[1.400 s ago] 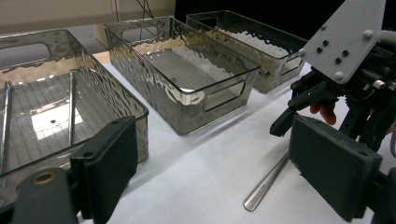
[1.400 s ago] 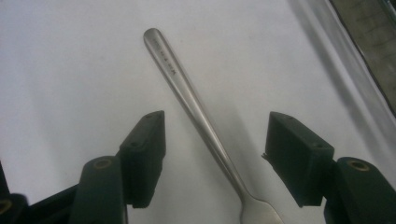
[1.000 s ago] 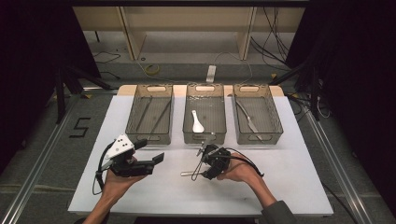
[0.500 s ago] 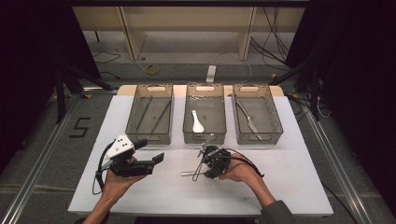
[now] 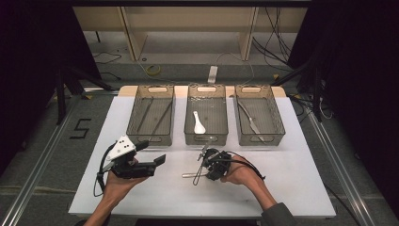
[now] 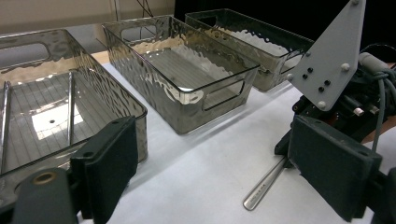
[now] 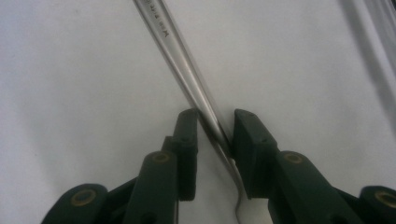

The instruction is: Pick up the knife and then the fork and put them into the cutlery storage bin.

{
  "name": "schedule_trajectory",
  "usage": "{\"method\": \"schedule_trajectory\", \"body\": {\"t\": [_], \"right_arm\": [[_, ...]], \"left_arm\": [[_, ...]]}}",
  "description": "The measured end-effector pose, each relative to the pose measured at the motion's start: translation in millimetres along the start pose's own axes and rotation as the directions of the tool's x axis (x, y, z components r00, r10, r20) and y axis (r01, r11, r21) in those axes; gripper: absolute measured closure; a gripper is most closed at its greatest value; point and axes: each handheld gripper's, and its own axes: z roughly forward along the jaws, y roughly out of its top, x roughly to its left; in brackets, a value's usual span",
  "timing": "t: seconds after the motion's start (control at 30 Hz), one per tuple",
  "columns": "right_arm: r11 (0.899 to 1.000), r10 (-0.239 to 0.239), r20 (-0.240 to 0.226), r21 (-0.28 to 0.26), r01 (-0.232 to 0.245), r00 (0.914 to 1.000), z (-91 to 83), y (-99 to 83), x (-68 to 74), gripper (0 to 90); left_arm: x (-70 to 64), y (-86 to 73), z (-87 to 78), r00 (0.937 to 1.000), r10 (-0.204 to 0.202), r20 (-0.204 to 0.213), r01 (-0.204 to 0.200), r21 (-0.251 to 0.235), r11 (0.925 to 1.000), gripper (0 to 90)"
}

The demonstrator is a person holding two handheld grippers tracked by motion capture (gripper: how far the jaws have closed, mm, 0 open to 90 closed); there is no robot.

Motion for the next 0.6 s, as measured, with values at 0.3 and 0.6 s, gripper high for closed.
{"method": "schedule_trajectory", "body": {"t": [0.3,0.6], "right_arm": [[1.000,-0.010,-0.001,0.004,0.010,1.0000,-0.1,0.6,0.4,72.9],[0.999,-0.029,-0.007,0.016,0.029,0.9996,-1.0,1.2,3.5,75.7]], "left_arm": [[0.3,0.0,0.1,1.0000,0.000,-0.001,0.000,0.001,1.0000,15.5],[0.7,0.0,-0.2,1.0000,0.000,-0.002,0.000,0.000,1.0000,15.5]]}}
